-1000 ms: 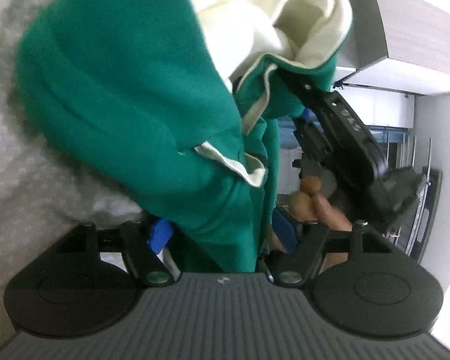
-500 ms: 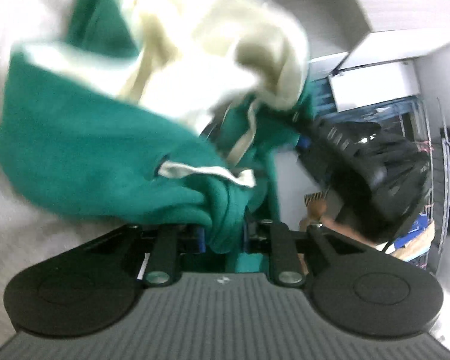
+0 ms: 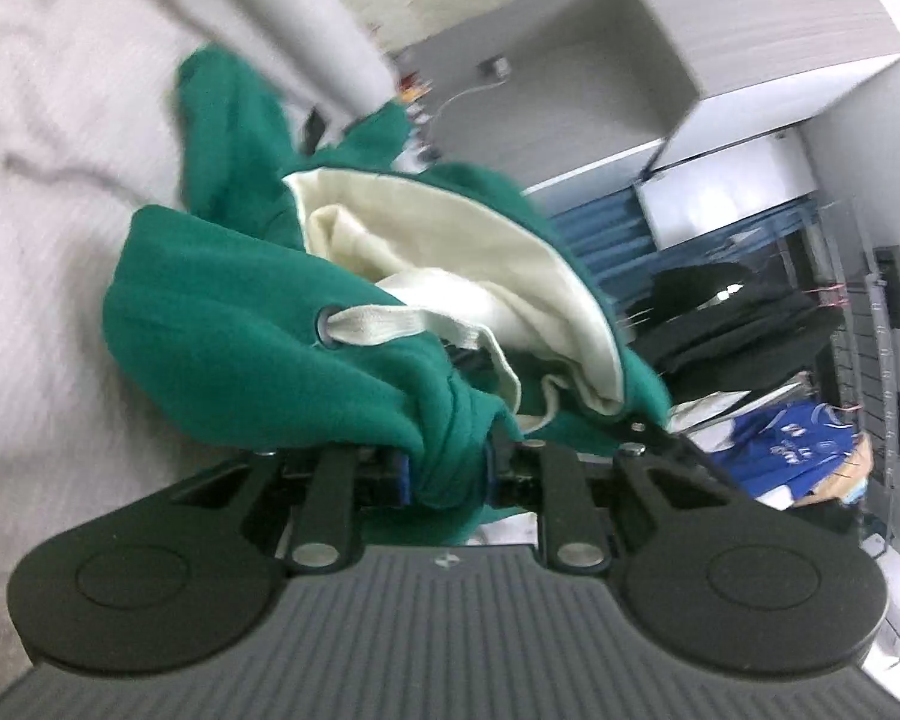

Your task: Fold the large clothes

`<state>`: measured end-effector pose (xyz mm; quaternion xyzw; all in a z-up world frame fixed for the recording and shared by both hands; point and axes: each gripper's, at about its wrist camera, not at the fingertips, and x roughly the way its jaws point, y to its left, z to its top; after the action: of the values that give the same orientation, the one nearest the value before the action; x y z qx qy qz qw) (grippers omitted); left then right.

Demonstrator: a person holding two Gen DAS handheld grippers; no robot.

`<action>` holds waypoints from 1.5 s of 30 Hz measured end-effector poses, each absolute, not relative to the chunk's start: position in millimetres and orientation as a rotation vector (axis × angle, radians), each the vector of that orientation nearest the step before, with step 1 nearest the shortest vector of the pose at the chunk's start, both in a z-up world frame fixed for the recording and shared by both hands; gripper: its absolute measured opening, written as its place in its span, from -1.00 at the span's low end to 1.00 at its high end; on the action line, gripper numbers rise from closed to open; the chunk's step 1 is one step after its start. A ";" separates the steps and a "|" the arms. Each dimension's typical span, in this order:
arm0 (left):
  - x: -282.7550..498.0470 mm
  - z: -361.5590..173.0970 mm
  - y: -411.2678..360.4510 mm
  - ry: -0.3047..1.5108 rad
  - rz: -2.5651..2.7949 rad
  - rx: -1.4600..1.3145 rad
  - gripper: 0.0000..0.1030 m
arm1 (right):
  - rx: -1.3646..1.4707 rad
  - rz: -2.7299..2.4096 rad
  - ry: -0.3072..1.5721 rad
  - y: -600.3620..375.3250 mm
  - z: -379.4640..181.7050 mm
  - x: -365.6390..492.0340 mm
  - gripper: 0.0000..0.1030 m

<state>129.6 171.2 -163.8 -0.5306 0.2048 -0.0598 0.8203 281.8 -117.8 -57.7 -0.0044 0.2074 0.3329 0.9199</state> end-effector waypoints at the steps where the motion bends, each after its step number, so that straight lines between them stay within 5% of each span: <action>1: 131.8 -168.6 170.1 0.454 -0.122 -1.140 -0.49 | -0.011 0.680 0.442 -117.5 -62.5 282.2 -0.50; 13: 150.0 -205.3 157.5 0.489 -0.107 -1.257 0.07 | -0.074 0.699 0.546 -101.7 -95.1 301.4 -0.42; 17: 161.0 -205.7 146.4 0.498 -0.099 -1.220 0.07 | -0.096 0.723 0.551 -92.4 -99.9 307.3 -0.39; 18: 164.0 -204.5 142.9 0.502 -0.090 -1.198 0.06 | -0.099 0.725 0.549 -91.7 -101.9 306.4 -0.40; 22: 160.4 -204.9 140.3 0.499 -0.028 -1.141 -0.51 | -0.114 0.685 0.490 -84.4 -103.4 306.0 -0.46; 25: 154.2 -192.7 143.5 0.450 -0.035 -1.120 -0.66 | -0.079 0.649 0.418 -86.9 -90.5 299.0 -0.51; 36: 111.9 -58.6 154.8 0.172 -0.099 -0.852 -0.74 | -0.001 0.543 0.069 -135.8 45.6 225.4 -0.54; 45: 89.3 137.4 155.2 -0.048 -0.166 -0.597 -0.74 | 0.046 0.532 -0.107 -170.9 190.6 170.3 -0.54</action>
<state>89.3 155.2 137.4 -0.2937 -0.0238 -0.0819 0.9521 170.3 -170.9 190.6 0.0229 -0.0528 0.2629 0.9631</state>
